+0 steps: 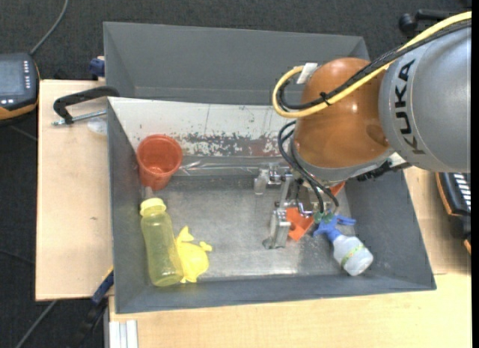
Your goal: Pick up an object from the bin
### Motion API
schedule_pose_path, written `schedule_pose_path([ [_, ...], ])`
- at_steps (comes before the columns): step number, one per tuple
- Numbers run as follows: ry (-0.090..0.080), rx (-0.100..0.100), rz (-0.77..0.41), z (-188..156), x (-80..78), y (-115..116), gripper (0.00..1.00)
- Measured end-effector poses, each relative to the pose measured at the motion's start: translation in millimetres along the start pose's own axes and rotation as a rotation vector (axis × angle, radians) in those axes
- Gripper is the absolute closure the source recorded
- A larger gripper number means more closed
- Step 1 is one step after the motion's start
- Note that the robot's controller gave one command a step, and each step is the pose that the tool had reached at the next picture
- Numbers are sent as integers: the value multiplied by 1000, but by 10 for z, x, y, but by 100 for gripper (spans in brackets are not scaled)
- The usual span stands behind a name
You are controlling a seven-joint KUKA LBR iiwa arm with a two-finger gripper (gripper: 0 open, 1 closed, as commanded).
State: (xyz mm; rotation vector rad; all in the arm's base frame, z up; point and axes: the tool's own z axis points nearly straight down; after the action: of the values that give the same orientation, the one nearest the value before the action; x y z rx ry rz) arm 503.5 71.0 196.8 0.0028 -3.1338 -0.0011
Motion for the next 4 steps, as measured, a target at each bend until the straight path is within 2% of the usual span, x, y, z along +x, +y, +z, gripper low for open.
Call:
schedule_pose_path([
  [1,-9,-1,2,-46,-18,-5,0],
  [2,-9,-1,-134,408,-173,-360,0],
  [3,-23,2,-212,498,-897,-1062,0],
  [4,-10,-1,-247,377,-651,-839,0],
])
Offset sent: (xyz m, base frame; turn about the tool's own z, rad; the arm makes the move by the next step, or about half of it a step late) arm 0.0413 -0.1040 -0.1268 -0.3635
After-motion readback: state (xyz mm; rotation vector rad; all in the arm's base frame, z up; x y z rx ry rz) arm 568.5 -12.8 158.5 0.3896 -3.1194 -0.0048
